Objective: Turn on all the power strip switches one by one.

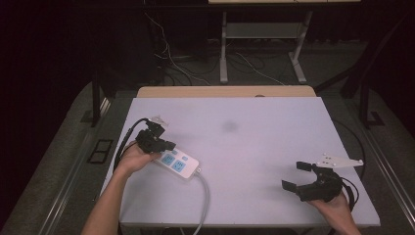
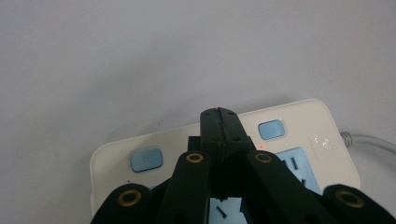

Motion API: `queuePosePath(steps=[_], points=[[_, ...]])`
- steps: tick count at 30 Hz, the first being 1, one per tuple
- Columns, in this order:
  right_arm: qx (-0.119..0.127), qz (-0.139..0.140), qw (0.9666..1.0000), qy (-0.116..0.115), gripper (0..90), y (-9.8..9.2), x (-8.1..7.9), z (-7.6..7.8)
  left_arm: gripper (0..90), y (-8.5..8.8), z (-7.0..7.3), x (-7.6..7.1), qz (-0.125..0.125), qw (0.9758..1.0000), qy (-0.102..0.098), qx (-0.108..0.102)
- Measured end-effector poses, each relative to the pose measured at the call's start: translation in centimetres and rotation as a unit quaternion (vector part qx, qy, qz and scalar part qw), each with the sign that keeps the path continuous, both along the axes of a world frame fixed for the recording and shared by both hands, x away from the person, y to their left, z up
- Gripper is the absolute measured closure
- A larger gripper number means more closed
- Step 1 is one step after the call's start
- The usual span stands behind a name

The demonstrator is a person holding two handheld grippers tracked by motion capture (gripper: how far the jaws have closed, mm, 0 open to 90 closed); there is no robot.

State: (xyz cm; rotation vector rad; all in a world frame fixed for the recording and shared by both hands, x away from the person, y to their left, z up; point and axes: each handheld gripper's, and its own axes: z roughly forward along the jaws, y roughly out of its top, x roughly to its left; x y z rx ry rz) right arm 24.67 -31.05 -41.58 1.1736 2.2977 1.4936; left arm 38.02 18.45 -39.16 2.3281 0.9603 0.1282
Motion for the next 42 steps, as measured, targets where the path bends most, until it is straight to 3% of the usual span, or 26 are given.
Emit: queuePosePath(steps=[15, 28, 35, 38, 42], points=[[0.002, 0.000, 1.0000, 0.000, 0.5, -0.1, 0.0, 0.0, 89.4, -0.6, -1.0, 0.4, -0.009, 0.9999, 0.010, 0.004], [0.003, -0.001, 1.0000, 0.001, 0.5, -0.2, 0.0, 0.0, 89.4, -0.5, -1.0, 0.4, -0.007, 0.9999, 0.012, 0.000], [0.002, 0.000, 1.0000, 0.000, 0.5, -0.1, 0.0, 0.0, 89.4, -0.4, -1.2, 0.4, -0.005, 0.9999, 0.014, -0.005], [0.000, -0.001, 1.0000, 0.000, 0.5, -0.1, 0.0, 0.0, 89.5, -0.1, -1.4, 0.4, 0.003, 0.9996, 0.019, -0.019], [-0.001, -0.002, 1.0000, 0.001, 0.5, -0.2, 0.0, 0.0, 89.6, -0.1, -1.4, 0.5, 0.001, 0.9996, 0.022, -0.017]])
